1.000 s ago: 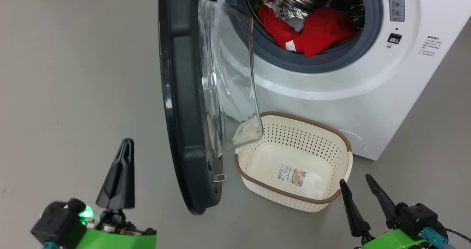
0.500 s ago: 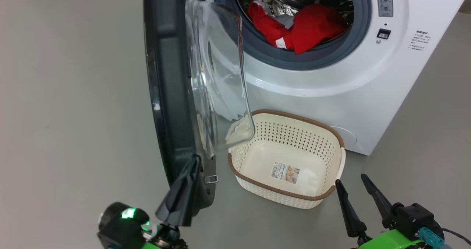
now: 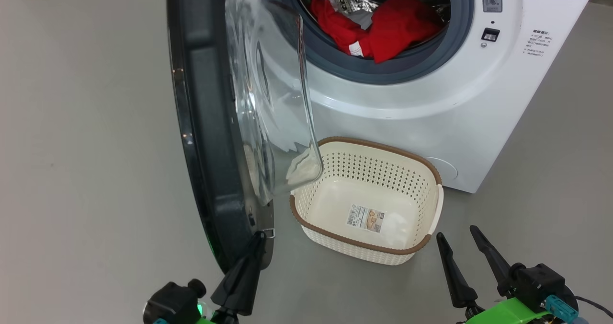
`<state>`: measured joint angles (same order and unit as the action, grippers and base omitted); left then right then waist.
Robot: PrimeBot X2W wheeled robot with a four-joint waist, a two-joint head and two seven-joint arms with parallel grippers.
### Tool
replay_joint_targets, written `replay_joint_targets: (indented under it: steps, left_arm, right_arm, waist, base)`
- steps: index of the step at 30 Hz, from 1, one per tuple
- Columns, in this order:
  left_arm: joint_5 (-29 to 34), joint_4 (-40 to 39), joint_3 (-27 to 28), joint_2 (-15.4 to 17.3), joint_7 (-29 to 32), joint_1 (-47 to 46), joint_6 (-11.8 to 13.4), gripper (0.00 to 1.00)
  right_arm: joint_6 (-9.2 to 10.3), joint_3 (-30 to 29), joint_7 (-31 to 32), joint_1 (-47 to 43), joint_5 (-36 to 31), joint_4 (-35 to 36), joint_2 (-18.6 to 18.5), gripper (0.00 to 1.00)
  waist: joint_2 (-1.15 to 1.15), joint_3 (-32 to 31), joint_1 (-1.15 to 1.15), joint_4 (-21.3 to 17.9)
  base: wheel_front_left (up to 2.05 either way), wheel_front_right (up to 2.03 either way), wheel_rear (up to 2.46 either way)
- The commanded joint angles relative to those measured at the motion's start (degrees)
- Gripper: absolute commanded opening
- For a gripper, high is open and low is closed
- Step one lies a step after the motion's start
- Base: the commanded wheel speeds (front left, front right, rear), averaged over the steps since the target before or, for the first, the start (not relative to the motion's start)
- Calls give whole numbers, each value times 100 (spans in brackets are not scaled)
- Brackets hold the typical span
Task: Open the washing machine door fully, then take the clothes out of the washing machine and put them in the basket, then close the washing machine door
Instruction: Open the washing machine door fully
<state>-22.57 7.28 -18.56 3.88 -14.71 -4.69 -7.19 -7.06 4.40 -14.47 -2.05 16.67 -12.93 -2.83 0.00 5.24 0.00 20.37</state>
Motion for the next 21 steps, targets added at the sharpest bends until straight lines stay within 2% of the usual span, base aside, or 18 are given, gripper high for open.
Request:
replay_joint_targets:
  steps: [1, 11, 21]
  left_arm:
    - [-50, -61, 198, 48, -29, -191, -30, 0]
    - [-121, 167, 453, 40, -29, -240, -30, 0]
    - [-95, 198, 984, 47, -29, -144, -30, 0]
  right_arm:
    - [-43, 137, -52, 236, 34, 157, -5, 100]
    - [-43, 108, -52, 260, 40, 171, -5, 100]
    - [-43, 104, -52, 307, 32, 186, -5, 100]
  waist:
    - [0, 20, 0, -3]
    - [0, 56, 0, 29]
    - [0, 135, 0, 77]
  base:
    - [0, 0, 0]
    - [0, 0, 0]
    - [0, 0, 0]
